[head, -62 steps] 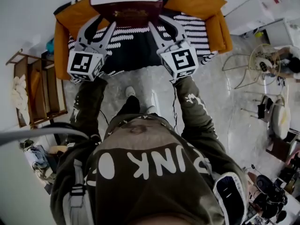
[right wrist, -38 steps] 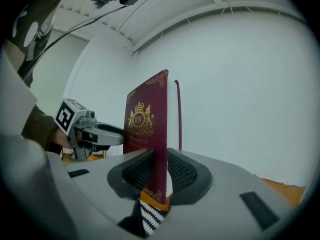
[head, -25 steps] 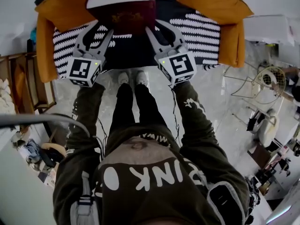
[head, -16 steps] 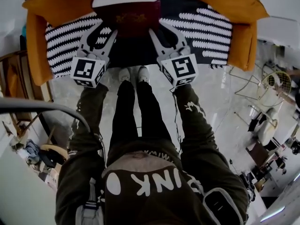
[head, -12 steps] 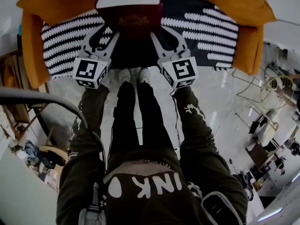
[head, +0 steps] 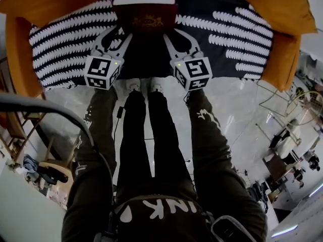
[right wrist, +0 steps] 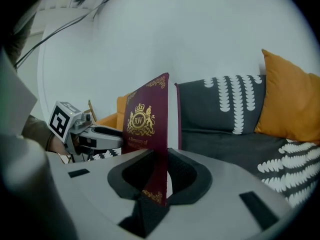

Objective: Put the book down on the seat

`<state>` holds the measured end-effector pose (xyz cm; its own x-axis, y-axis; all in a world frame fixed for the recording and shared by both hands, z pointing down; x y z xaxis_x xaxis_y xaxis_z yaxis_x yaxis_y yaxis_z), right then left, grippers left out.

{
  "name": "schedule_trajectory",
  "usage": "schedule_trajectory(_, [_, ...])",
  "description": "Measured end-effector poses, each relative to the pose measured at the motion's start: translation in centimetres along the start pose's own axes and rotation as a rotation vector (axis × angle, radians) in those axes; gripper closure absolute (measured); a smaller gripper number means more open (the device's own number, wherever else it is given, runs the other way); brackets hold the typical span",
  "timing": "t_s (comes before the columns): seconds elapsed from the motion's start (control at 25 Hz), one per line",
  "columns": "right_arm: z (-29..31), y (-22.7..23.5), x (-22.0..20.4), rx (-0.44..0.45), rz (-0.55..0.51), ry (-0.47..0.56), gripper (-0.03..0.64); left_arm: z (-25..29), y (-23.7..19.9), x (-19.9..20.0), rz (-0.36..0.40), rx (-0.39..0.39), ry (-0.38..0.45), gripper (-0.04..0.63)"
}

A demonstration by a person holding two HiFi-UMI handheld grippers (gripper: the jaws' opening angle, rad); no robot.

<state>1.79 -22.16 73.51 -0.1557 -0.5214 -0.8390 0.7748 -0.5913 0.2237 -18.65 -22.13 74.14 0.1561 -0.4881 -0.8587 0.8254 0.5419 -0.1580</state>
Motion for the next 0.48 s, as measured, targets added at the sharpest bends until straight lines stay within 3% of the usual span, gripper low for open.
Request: schedule_trajectory(0.48, [7.1,5.8,-2.0,-0.013,-0.006,-0.077,0.525,8.1,-4.2,-2.7,-0.038,-0.012,-0.03,0.446])
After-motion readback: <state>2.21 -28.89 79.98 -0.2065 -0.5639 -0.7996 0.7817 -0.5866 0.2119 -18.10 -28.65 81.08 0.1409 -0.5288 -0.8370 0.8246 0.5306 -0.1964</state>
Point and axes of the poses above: the fingertips, and each gripper's own axes: z forward along the fingers, y to its right, x out of its top, the point moved 7 cm from there along -z, backward along the fingers
